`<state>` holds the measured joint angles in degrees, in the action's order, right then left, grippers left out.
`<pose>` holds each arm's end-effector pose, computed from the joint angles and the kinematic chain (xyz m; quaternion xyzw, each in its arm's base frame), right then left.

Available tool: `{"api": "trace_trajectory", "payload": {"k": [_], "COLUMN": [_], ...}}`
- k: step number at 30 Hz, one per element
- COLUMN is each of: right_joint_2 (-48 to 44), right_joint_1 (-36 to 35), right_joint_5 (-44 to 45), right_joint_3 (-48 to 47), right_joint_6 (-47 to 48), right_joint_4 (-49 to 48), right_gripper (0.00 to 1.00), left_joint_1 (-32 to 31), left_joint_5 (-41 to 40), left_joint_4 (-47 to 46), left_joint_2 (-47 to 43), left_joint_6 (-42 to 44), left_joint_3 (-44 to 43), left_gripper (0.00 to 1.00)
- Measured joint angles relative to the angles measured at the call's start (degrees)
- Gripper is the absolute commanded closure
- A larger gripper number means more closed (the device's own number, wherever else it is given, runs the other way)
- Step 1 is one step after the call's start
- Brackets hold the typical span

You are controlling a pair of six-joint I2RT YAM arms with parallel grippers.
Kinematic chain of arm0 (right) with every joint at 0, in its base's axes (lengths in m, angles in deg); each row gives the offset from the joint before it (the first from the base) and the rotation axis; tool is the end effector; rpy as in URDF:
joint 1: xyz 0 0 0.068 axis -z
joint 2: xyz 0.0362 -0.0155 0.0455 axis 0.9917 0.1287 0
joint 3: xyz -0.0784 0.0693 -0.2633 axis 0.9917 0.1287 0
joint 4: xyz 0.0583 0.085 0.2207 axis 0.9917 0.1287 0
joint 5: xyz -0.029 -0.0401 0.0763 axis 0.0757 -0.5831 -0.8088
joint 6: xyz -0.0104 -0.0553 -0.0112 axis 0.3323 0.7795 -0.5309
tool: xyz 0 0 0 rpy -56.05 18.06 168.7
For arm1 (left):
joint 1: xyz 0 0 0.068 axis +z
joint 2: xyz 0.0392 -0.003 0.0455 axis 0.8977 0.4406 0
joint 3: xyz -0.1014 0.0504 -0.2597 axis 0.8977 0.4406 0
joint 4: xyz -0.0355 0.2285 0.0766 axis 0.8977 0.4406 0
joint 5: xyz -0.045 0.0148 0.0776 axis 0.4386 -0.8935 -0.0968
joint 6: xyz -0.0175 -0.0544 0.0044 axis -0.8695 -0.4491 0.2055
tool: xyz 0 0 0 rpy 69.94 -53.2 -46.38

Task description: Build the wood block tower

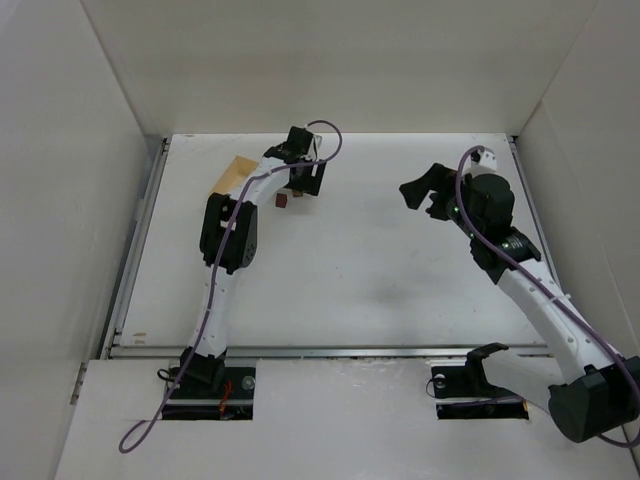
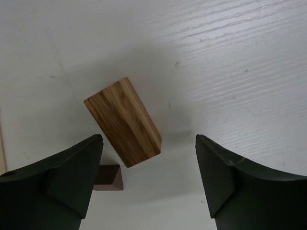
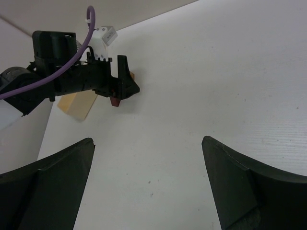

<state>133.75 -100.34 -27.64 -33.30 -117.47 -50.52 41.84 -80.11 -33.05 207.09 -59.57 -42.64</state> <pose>0.2153 0.0704 0.3604 0.0832 0.7831 0.2706 0.5537 0.4916 -0.1973 0.2054 0.1794 0.9127 -0.0507 0.3636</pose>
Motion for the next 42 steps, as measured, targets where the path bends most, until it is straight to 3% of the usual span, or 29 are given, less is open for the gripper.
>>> {"api": "trace_trajectory", "payload": {"k": [9,12,13,15,24,30,36,42], "right_joint_2": [-1.81,-2.19,-2.29,-2.49,1.09,11.04,14.19,16.85], "right_joint_1": [0.00,0.00,0.00,0.00,0.85,5.49,6.80,6.80], "right_joint_5": [0.00,0.00,0.00,0.00,-0.11,-4.20,-8.72,-19.04], "right_joint_3": [0.85,0.87,0.87,0.87,-4.09,-25.14,-33.46,-32.83], "right_joint_6": [-0.39,-0.44,-0.44,-0.44,-0.76,2.23,7.72,9.27], "right_joint_4": [0.57,0.81,0.81,0.81,5.66,15.43,18.01,17.35], "right_gripper": [0.00,0.00,0.00,0.00,0.00,0.00,0.00,0.00], "left_joint_1": [0.00,0.00,0.00,0.00,0.00,-0.81,0.42,-0.85], "left_joint_5": [0.02,0.09,0.13,0.15,5.09,8.50,22.36,37.53], "left_joint_4": [-0.33,-0.33,-0.37,-0.37,-0.83,-3.93,-10.19,-12.55], "left_joint_2": [2.14,2.21,2.21,2.21,0.52,-11.30,-23.45,-26.10], "left_joint_6": [-0.24,-0.09,0.04,0.31,3.85,14.82,25.09,30.05], "left_joint_3": [-0.94,-0.94,-0.94,-0.94,0.70,6.49,7.34,7.52], "left_gripper": [0.56,0.75,0.88,1.00,1.00,1.00,1.00,1.00]}}
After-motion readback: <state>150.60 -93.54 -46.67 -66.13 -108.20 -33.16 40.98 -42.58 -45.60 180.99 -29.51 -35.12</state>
